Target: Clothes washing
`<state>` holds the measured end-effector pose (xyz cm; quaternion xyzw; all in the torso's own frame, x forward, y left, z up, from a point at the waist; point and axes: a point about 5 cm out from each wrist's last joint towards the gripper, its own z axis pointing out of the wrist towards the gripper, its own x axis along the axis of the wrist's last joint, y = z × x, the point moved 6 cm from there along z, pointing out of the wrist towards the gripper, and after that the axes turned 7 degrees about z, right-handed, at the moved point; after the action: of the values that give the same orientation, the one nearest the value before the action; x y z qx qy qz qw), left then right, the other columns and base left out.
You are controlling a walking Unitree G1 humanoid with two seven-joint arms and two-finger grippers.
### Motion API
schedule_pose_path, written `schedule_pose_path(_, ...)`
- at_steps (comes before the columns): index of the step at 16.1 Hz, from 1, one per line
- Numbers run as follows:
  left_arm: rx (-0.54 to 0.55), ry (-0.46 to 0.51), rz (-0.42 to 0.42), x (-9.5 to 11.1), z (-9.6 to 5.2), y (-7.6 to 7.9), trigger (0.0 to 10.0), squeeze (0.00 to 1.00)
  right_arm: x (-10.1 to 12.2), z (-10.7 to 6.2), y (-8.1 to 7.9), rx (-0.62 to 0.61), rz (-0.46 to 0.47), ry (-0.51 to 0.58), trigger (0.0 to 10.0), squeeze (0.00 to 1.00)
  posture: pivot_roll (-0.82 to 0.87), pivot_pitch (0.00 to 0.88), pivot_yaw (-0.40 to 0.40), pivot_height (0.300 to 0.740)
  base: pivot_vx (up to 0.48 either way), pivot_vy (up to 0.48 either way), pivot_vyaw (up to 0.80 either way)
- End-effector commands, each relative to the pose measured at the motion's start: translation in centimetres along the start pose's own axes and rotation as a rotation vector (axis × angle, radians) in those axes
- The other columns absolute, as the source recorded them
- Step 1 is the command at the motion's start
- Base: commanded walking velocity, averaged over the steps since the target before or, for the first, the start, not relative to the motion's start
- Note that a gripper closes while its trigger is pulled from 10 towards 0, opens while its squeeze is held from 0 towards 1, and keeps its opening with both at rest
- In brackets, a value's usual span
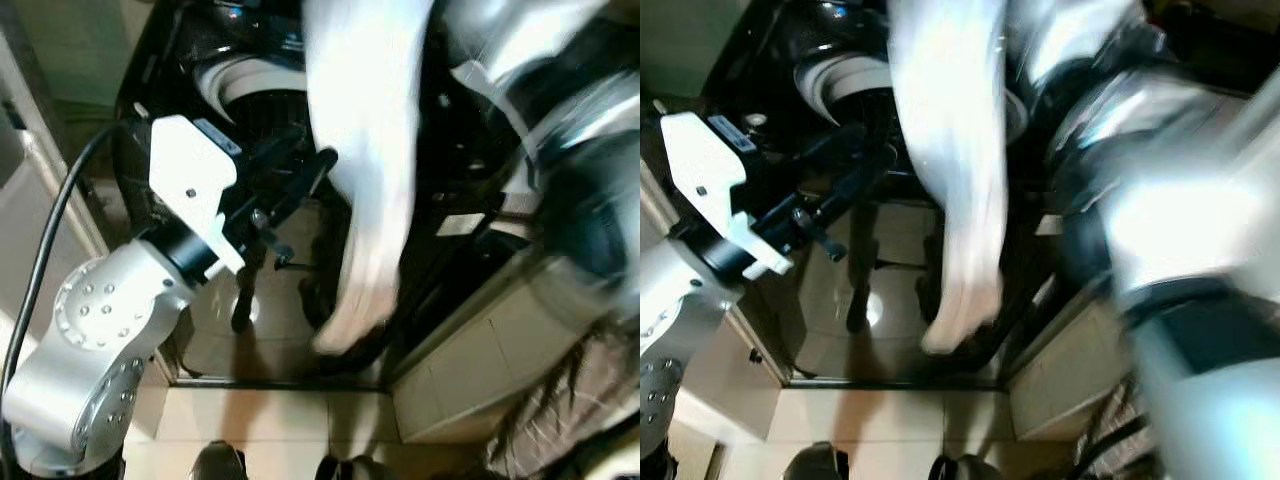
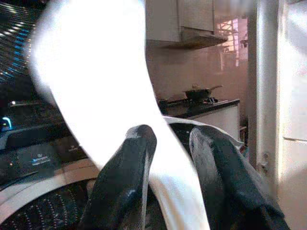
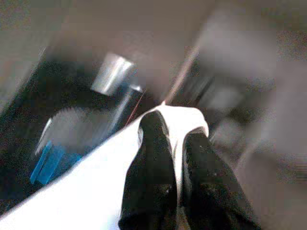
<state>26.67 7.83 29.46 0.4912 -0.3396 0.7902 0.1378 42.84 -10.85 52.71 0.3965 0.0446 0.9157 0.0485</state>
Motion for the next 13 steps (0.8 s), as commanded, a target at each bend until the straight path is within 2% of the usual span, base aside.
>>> schedule_pose_path(1, -0.013, 0.009, 0.004, 0.2, 0.5, 0.1, 10.0, 0.0, -1.9, -0.5, 0.7, -0.046, 0.014, -0.055, 0.0, 0.0, 0.28, 0.023, -0.176, 0.74, 0.0, 0.0, 0.0)
schedule_pose_path(2, -0.003, 0.007, 0.009, 0.2, 0.5, -0.1, 10.0, 0.0, -3.9, -1.1, -1.0, 0.035, -0.049, -0.119, 0.0, 0.0, 0.28, 0.025, -0.18, 0.74, 0.0, 0.0, 0.0)
schedule_pose_path(3, 0.015, -0.001, 0.001, 0.0, 0.3, -0.2, 10.0, 0.0, -7.5, -2.8, -3.6, 0.142, -0.139, -0.196, 0.0, 0.0, 0.28, 0.034, -0.179, 0.74, 0.0, 0.0, 0.0)
schedule_pose_path(5, 0.023, -0.012, -0.013, -0.3, 0.2, 0.0, 10.0, 0.0, -12.1, -5.4, -4.7, 0.175, -0.225, -0.293, 0.0, 0.0, 0.28, 0.04, -0.178, 0.74, 0.0, 0.0, 0.0)
schedule_pose_path(6, 0.026, -0.016, -0.017, -0.4, 0.2, 0.1, 10.0, 0.0, -15.6, -7.6, -5.1, 0.213, -0.291, -0.386, 0.0, 0.0, 0.27, 0.049, -0.174, 0.74, 0.0, 0.0, 0.0)
schedule_pose_path(8, 0.022, -0.028, -0.01, -0.7, 0.3, 0.1, 10.0, 0.0, -22.1, -13.2, -6.0, 0.321, -0.396, -0.576, 0.0, 0.0, 0.28, 0.056, -0.171, 0.74, 0.0, 0.0, 0.0)
schedule_pose_path(9, 0.024, -0.03, -0.008, -0.7, 0.3, 0.1, 10.0, 0.0, -24.2, -15.5, -6.3, 0.339, -0.36, -0.658, 0.0, 0.0, 0.28, 0.059, -0.17, 0.74, 0.0, 0.0, 0.0)
schedule_pose_path(10, 0.027, -0.031, -0.008, -0.7, 0.2, 0.1, 10.0, 0.0, -25.5, -17.1, -6.5, 0.335, -0.295, -0.722, 0.0, 0.0, 0.28, 0.059, -0.17, 0.74, 0.0, 0.0, 0.0)
schedule_pose_path(12, 0.028, -0.043, -0.008, -0.8, 0.0, 0.1, 10.0, 0.0, -26.5, -18.6, -6.8, 0.31, -0.211, -0.773, 0.0, 0.0, 0.28, 0.068, -0.161, 0.74, 0.0, 0.0, 0.0)
schedule_pose_path(13, 0.024, -0.045, -0.009, -0.8, 0.0, 0.1, 10.0, 0.0, -26.4, -18.4, -6.7, 0.283, -0.178, -0.777, 10.0, 0.0, 0.28, 0.068, -0.156, 0.74, 0.0, 0.0, 0.0)
